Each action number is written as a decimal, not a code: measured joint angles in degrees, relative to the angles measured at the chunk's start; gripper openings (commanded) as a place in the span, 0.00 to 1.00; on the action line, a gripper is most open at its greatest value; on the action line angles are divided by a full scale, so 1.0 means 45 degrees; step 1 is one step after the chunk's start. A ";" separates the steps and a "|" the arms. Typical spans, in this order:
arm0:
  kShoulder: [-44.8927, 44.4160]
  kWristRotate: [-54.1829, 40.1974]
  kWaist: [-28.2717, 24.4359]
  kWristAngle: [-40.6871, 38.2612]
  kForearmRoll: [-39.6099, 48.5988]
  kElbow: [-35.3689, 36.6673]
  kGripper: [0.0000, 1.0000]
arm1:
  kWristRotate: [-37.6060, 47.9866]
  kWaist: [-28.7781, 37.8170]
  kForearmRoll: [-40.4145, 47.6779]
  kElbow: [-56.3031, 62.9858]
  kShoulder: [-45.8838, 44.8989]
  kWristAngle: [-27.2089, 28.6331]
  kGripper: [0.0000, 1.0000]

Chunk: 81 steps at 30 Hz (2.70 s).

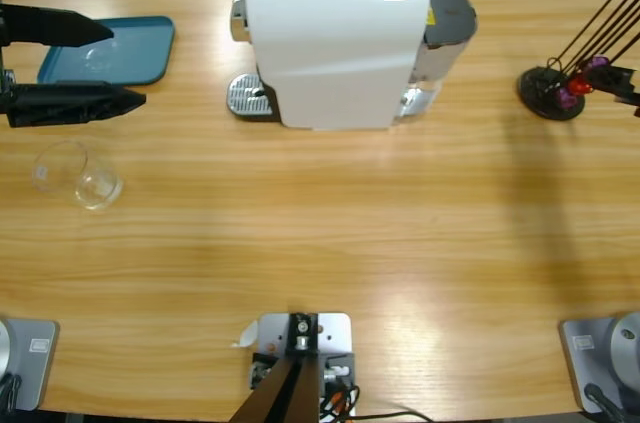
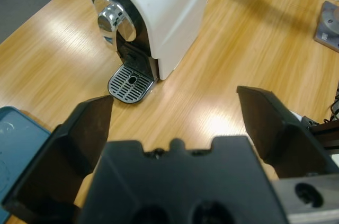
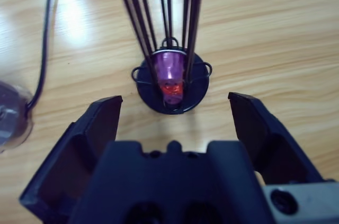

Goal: Pour coffee

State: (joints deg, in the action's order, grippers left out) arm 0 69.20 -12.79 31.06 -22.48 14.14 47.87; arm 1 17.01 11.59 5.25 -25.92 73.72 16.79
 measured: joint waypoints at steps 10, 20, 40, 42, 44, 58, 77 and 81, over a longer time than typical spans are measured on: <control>-0.0004 0.0000 -0.0033 0.0000 -0.0001 -0.0101 0.99 | -0.0465 -0.0752 0.1799 0.0196 0.1365 -0.0715 0.70; -0.0003 0.0000 -0.0033 0.0000 -0.0007 -0.0157 0.99 | -0.0780 -0.0865 0.2370 0.0406 0.1859 -0.0947 0.51; -0.0003 0.0001 -0.0033 -0.0002 -0.0119 -0.0354 0.99 | -0.1139 -0.1289 0.3197 0.0714 0.1936 -0.1567 0.10; -0.0003 0.0001 -0.0033 -0.0002 -0.0132 -0.0422 0.99 | -0.1159 -0.1304 0.3238 0.0716 0.1961 -0.1685 0.05; -0.0003 0.0001 -0.0033 -0.0002 -0.0180 -0.0483 0.99 | -0.1179 -0.1320 0.3284 0.0717 0.1992 -0.1754 0.05; -0.0003 0.0001 -0.0031 -0.0005 -0.0433 -0.0865 0.99 | -0.1229 -0.1328 0.3519 0.0783 0.2055 -0.1763 0.00; 0.0024 0.0009 0.0091 -0.0007 -0.0890 -0.0958 0.99 | -0.1832 -0.1329 -0.0191 -0.1492 -0.0519 -0.1762 0.00; 0.0024 0.0009 0.0121 -0.0007 -0.0925 -0.0960 0.99 | -0.1851 -0.1329 -0.1063 -0.2237 -0.0965 -0.1761 0.00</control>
State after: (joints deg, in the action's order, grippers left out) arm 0 69.31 -12.74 31.61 -22.51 9.98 43.55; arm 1 8.69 5.62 0.47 -35.99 69.37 8.86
